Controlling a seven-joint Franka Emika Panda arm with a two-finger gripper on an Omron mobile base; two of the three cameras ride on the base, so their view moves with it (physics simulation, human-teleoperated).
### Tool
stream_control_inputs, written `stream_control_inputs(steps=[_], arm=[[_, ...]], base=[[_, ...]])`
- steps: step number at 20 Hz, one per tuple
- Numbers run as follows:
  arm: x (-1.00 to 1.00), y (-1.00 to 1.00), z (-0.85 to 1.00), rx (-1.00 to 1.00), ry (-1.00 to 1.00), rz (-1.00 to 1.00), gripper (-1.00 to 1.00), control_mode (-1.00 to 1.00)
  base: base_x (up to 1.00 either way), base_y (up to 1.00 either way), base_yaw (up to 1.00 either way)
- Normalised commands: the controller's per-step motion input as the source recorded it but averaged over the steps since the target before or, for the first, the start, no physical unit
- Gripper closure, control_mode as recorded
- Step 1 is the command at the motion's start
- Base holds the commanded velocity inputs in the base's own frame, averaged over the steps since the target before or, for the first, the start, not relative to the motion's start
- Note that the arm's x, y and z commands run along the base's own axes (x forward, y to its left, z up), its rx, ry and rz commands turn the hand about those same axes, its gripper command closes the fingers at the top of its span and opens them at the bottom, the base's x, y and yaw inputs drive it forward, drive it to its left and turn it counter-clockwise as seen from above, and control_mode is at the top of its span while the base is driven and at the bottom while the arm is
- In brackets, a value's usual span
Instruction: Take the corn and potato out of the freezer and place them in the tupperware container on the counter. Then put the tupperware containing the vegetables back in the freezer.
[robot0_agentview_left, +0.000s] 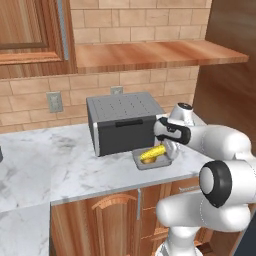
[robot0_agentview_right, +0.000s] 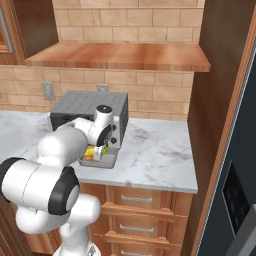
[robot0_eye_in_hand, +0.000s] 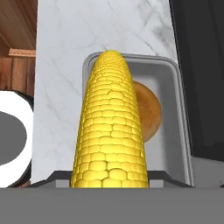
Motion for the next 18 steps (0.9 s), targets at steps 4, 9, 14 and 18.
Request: stream_control_inputs(steps=[4, 9, 14, 18], arm=[[0.16, 0.07, -0.23, 0.00, 0.00, 0.00, 1.00, -1.00], [0.40, 0.01, -0.30, 0.00, 0.00, 0.01, 1.00, -1.00], [-0.10, 0.00, -0.06, 0.00, 0.00, 0.00, 1.00, -1.00], [-0.14, 0.00, 0.00, 0.00, -0.05, 0.01, -1.00, -1.00]], base=[[0.00, 0.00, 0.00], [0.00, 0.00, 0.00], [0.00, 0.00, 0.00], [0.00, 0.00, 0.00]])
